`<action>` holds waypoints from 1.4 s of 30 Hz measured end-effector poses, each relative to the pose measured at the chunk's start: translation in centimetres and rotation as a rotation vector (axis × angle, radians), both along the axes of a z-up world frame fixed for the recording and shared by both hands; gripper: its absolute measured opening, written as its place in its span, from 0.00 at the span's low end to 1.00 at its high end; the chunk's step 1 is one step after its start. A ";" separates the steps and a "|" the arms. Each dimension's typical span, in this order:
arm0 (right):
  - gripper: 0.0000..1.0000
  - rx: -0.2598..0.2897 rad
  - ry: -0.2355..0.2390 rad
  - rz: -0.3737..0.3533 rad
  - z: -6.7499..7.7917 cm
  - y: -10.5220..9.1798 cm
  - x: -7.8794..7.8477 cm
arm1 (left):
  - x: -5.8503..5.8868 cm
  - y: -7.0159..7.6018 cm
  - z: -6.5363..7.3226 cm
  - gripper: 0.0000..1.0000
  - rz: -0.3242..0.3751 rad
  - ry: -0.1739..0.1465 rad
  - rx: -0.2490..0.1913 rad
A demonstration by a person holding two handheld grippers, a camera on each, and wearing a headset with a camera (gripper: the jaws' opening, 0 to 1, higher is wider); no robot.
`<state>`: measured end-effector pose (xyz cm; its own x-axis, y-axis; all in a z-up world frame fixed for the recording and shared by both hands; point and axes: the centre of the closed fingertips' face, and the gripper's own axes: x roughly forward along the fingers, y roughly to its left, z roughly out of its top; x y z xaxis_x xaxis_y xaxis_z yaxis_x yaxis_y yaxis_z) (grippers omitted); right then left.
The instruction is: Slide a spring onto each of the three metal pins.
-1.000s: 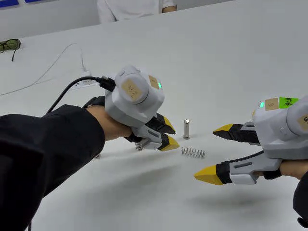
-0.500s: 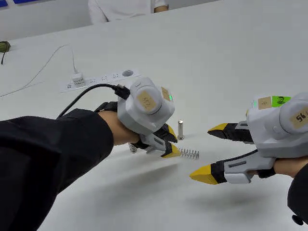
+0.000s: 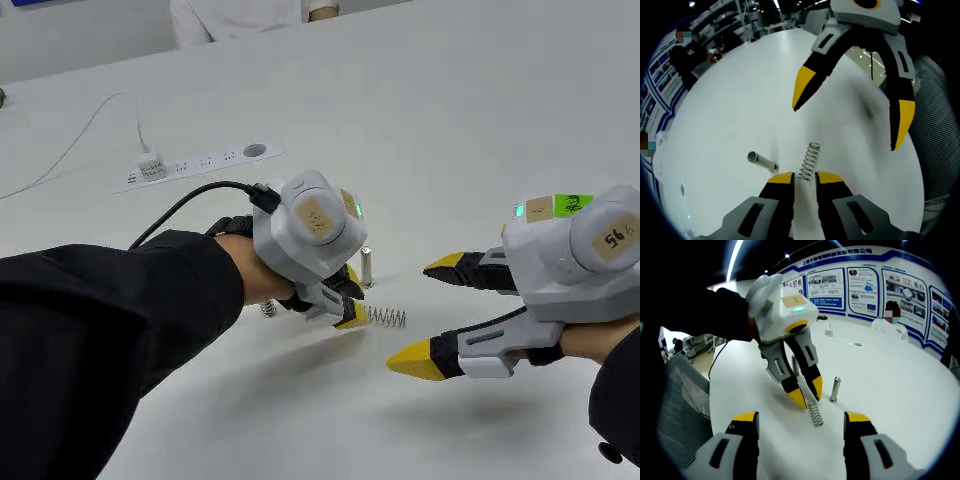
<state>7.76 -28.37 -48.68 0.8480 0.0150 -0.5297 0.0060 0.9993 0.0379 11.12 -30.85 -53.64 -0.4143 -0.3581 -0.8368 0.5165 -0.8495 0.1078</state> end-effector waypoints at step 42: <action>0.44 -0.082 0.033 0.048 -0.1 0.6 0.2 | -1.0 2.4 2.2 0.10 -0.037 -0.026 -0.045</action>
